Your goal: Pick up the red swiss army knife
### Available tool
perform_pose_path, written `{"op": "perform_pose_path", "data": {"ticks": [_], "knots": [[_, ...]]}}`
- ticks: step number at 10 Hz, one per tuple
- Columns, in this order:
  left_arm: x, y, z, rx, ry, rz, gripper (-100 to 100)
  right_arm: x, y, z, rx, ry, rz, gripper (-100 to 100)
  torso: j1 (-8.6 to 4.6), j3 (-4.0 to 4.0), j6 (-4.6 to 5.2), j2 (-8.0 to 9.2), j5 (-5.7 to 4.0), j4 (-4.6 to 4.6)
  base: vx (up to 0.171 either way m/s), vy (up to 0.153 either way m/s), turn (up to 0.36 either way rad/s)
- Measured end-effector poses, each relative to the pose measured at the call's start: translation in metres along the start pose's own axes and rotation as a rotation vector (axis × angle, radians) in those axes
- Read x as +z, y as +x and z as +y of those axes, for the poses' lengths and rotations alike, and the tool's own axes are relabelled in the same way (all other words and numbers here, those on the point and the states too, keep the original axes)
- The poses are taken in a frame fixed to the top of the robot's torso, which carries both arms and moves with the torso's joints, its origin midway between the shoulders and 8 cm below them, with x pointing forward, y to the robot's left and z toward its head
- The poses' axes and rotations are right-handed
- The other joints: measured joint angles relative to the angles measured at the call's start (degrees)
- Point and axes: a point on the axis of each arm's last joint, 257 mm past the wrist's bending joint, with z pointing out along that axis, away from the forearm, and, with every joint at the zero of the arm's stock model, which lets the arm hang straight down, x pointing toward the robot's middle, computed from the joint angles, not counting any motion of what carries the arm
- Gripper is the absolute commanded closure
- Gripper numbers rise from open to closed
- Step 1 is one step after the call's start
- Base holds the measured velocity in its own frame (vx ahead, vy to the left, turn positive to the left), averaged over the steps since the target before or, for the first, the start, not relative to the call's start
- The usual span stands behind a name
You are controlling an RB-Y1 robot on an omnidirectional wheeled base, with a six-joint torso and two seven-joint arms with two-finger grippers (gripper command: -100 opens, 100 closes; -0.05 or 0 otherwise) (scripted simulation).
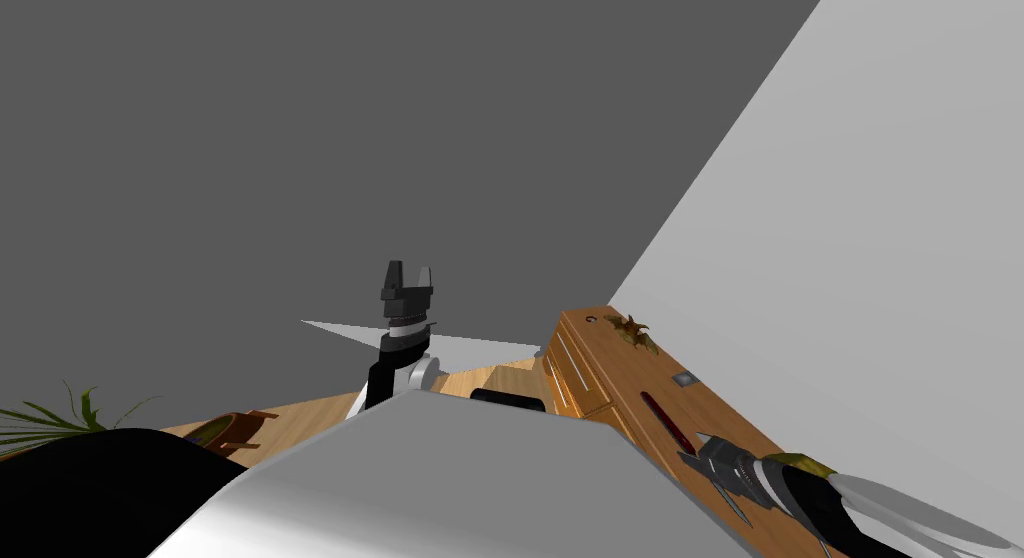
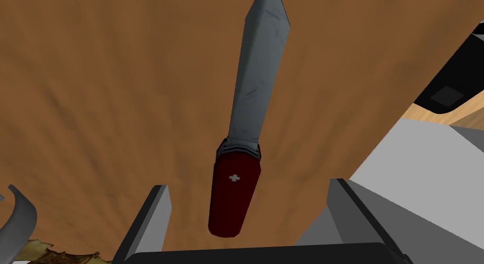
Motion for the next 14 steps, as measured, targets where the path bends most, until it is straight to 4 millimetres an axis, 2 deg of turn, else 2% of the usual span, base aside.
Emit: {"op": "perform_pose_path", "data": {"ticks": [1,2,5,6,10,11,12,14], "knots": [[0.0,0.0,0.0,0.0,0.0,0.0,0,0.0,0.001,0.0,-0.002,0.001,0.002,0,0.17,0.07,0.03,0.12,0.04,0.03,0.005,-0.007,-0.003],[0.0,0.0,0.0,0.0,0.0,0.0,0,0.0,0.001,0.0,-0.002,0.001,0.002,-100,0.28,0.12,0.03,0.21,0.07,0.05,0.01,-0.019,0.063],[0.0,0.0,0.0,0.0,0.0,0.0,0,0.014,0.011,0.01,0.015,0.006,0.001,-100,0.22,0.12,0.03,0.2,0.05,0.05,0.014,-0.027,0.049],[0.0,0.0,0.0,0.0,0.0,0.0,0,0.015,0.012,0.01,0.014,0.006,0.001,100,0.28,0.13,0.03,0.22,0.07,0.06,0.0,0.0,0.0],[0.0,0.0,0.0,0.0,0.0,0.0,0,0.015,0.012,0.01,0.016,0.005,0.001,100,0.31,0.15,0.0,0.25,0.08,0.06,0.0,0.0,0.0],[0.0,0.0,0.0,0.0,0.0,0.0,0,0.015,0.012,0.01,0.016,0.005,0.001,0,0.31,0.15,0.0,0.25,0.08,0.06,0.0,0.0,0.0],[0.0,0.0,0.0,0.0,0.0,0.0,0,0.015,0.012,0.01,0.016,0.006,0.001,100,0.31,0.15,0.01,0.25,0.08,0.06,-0.008,0.024,-0.066],[0.0,0.0,0.0,0.0,0.0,0.0,0,0.007,0.006,0.003,0.005,0.005,0.001,100,0.45,0.2,0.05,0.34,0.13,0.08,-0.021,0.03,-0.074]]}}
